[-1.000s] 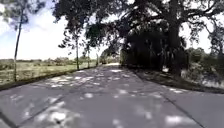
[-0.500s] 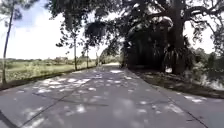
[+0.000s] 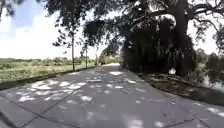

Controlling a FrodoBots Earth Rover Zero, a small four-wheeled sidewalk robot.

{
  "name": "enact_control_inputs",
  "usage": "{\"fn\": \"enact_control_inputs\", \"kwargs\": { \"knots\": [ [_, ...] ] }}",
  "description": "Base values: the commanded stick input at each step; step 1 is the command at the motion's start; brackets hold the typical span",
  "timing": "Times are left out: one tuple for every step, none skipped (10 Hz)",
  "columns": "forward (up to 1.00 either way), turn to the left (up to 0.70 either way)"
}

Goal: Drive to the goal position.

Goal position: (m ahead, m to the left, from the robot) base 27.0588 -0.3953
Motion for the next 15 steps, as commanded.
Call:
{"fn": "enact_control_inputs", "kwargs": {
  "knots": [
    [0.85, 0.0],
    [0.85, 0.0],
    [0.85, 0.0],
    [0.85, 0.0],
    [0.85, 0.0],
    [0.85, 0.0],
    [0.85, 0.0],
    [0.85, 0.0],
    [0.85, 0.0],
    [0.85, 0.0],
    [0.85, 0.0],
    [0.85, 0.0],
    [0.85, 0.0],
    [0.85, 0.0],
    [0.85, 0.0]
  ]
}}
